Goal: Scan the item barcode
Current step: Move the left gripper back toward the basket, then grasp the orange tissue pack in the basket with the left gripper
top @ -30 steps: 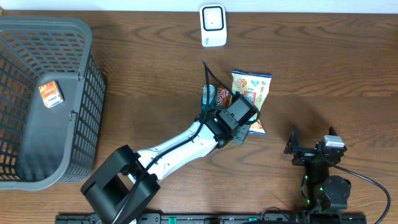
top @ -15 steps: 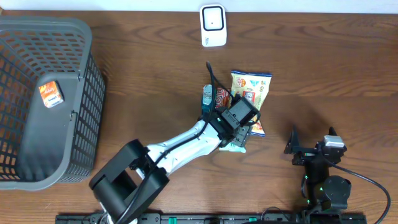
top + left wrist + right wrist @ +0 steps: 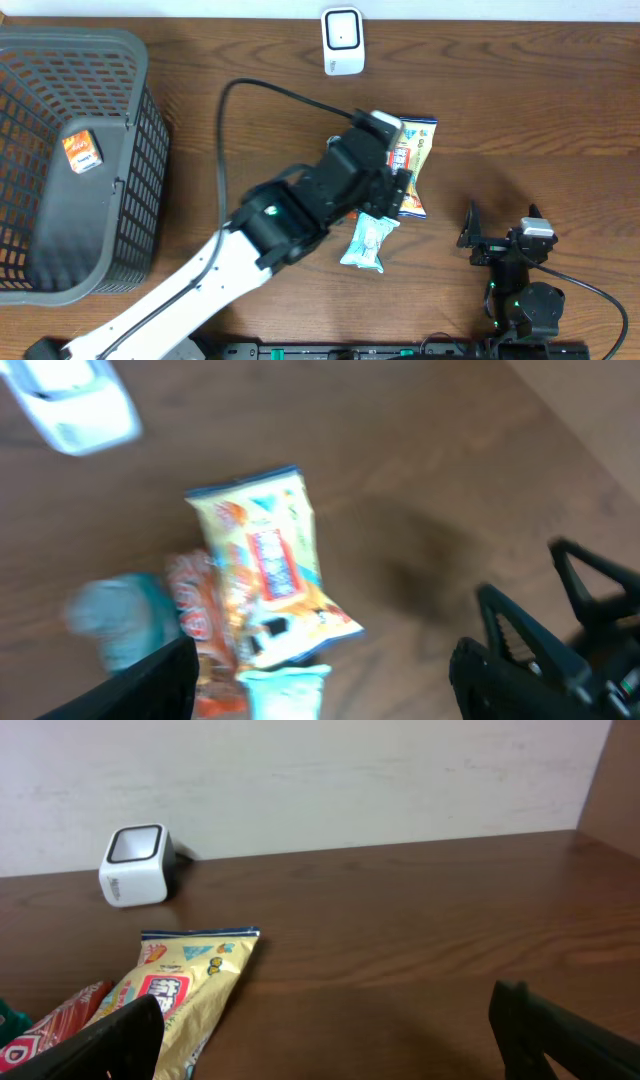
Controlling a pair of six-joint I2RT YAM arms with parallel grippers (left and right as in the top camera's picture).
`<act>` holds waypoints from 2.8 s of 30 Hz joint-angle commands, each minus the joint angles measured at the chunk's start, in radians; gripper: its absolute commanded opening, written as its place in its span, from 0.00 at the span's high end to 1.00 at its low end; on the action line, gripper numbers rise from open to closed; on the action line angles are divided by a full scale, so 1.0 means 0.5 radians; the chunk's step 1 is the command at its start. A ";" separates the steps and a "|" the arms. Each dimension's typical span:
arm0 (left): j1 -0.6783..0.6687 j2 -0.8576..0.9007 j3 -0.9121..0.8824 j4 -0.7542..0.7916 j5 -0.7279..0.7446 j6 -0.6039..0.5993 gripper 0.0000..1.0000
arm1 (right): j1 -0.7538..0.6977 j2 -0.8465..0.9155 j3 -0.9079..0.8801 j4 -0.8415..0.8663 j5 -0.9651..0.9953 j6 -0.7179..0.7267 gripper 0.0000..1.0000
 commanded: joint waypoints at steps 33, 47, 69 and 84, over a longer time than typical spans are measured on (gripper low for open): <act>2.806 0.369 0.167 -0.420 -0.246 0.420 0.26 | -0.014 -0.011 -0.002 -0.006 0.011 -0.024 0.01; 2.807 0.982 0.166 -0.083 -0.348 0.521 0.02 | -0.014 -0.011 -0.002 -0.006 0.011 -0.024 0.01; 2.806 1.315 0.166 0.140 -0.273 0.522 0.02 | -0.014 -0.011 -0.002 -0.006 0.011 -0.024 0.01; 2.805 1.511 0.165 0.230 -0.066 0.521 0.26 | -0.014 -0.011 -0.002 -0.006 0.011 -0.024 0.01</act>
